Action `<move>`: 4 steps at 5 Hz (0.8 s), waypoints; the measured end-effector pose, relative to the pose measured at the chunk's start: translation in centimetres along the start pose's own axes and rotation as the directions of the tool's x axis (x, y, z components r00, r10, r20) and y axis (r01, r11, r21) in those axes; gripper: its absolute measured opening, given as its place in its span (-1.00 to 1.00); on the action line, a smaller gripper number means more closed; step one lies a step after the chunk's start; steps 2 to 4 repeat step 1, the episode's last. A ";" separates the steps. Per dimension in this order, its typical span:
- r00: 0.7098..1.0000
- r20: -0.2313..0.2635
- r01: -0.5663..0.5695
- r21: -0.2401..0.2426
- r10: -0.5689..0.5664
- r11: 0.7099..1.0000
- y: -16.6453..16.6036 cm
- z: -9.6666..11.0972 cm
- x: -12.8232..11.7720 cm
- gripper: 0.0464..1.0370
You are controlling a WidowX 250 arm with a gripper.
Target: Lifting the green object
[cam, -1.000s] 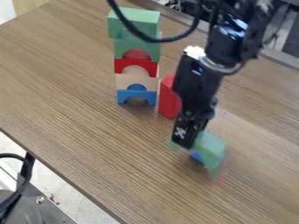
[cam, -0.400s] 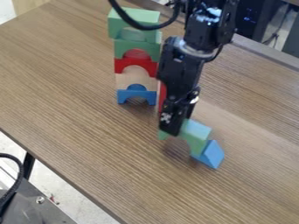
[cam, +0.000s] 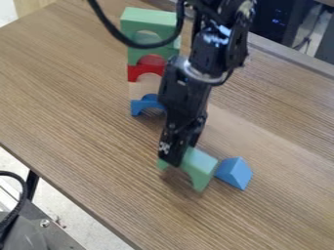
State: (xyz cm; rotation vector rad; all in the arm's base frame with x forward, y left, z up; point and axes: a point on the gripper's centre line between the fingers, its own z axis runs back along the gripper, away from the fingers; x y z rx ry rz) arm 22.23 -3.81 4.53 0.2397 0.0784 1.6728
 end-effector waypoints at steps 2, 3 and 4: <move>1.000 0.008 -0.011 -0.018 0.011 1.000 0.4 0.9 0.0 0.71; 1.000 0.008 -0.011 -0.018 0.011 1.000 0.4 0.9 0.0 0.71; 1.000 0.008 -0.011 -0.018 0.011 1.000 0.4 0.9 0.0 0.71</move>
